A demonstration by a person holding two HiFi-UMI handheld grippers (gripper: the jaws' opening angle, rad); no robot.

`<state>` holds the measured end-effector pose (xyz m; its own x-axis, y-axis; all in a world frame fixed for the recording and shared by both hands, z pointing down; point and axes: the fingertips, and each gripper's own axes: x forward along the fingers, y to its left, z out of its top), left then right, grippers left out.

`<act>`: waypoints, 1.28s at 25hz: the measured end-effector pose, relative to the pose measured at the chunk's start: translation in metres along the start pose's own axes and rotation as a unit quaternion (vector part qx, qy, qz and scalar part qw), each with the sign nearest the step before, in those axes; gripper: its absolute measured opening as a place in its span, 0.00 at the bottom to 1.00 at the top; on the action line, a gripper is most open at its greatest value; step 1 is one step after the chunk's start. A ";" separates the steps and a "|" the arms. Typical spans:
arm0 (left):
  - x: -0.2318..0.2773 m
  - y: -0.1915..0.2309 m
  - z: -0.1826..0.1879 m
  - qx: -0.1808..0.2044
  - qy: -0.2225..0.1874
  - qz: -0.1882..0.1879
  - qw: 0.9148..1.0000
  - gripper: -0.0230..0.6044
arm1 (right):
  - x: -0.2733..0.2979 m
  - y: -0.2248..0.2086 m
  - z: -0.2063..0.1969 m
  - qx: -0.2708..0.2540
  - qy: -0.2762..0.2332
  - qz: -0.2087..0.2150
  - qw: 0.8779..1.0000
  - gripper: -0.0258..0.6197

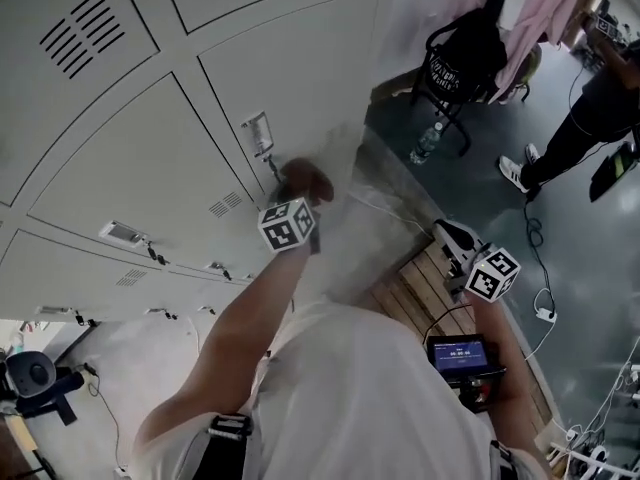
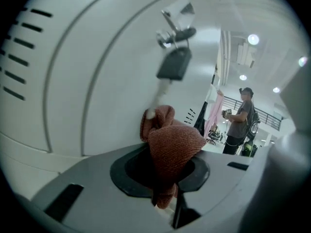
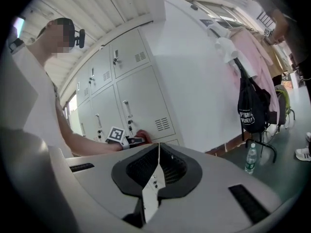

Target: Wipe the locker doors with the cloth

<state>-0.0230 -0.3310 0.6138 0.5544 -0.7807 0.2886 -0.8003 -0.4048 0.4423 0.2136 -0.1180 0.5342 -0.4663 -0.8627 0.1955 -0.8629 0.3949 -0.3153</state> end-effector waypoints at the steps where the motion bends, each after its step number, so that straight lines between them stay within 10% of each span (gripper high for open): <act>1: -0.011 0.009 0.001 0.003 -0.003 0.007 1.000 0.14 | 0.006 0.003 0.000 -0.002 0.003 0.009 1.000 0.07; 10: -0.087 0.048 0.040 0.084 0.012 0.048 0.995 0.14 | 0.039 0.020 -0.006 -0.006 0.017 0.062 0.998 0.07; 15: -0.103 0.024 0.086 0.254 0.007 0.054 0.966 0.14 | 0.037 0.016 -0.010 0.004 0.015 0.058 0.998 0.07; 19: -0.098 0.017 0.088 0.299 0.052 0.045 0.952 0.14 | 0.031 0.012 -0.018 0.015 0.019 0.053 0.998 0.07; 23: -0.082 0.020 0.067 0.263 0.072 0.059 0.960 0.14 | 0.021 0.005 -0.020 0.020 0.020 0.042 0.999 0.07; 28: -0.050 0.009 0.045 0.087 0.035 0.047 0.995 0.14 | 0.014 0.002 -0.020 0.020 0.023 0.032 0.999 0.07; 32: -0.030 -0.020 0.042 0.051 -0.007 0.032 0.998 0.14 | 0.006 -0.001 -0.021 0.022 0.020 0.019 0.999 0.07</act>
<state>-0.0333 -0.3192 0.5601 0.4982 -0.8133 0.3005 -0.8536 -0.3993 0.3346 0.2074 -0.1165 0.5553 -0.5065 -0.8338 0.2197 -0.8355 0.4117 -0.3639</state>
